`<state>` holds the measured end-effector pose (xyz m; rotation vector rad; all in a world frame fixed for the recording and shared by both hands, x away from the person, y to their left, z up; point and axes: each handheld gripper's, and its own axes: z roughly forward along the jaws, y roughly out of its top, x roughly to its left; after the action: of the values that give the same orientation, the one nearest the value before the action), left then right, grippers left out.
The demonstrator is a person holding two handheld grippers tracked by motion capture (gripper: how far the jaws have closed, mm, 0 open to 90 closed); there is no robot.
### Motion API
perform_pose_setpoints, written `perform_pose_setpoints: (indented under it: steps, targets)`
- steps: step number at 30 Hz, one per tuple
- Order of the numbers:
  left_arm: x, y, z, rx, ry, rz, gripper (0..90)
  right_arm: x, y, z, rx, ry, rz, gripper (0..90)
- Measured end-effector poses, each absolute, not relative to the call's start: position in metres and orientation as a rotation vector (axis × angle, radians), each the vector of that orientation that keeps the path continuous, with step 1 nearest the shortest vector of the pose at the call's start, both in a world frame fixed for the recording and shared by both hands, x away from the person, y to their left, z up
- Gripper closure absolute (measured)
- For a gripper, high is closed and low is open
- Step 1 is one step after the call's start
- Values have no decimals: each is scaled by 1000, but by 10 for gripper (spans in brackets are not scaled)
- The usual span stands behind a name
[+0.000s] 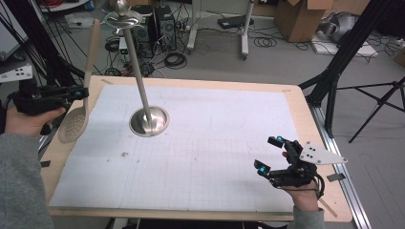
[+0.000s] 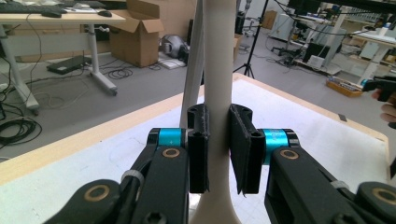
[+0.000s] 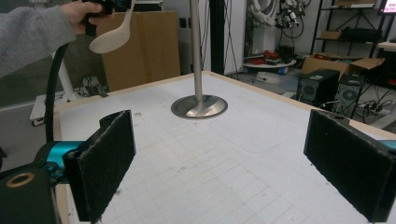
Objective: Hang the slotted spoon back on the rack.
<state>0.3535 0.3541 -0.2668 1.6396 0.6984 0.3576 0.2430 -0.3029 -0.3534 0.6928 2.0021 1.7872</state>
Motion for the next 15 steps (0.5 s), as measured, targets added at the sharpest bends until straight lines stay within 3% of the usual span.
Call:
perform_pose_setpoints:
  steps: [15]
  targets:
    - [363,339,-273,1666,715,365,777,242,-304,-353,700,2001,1789,79]
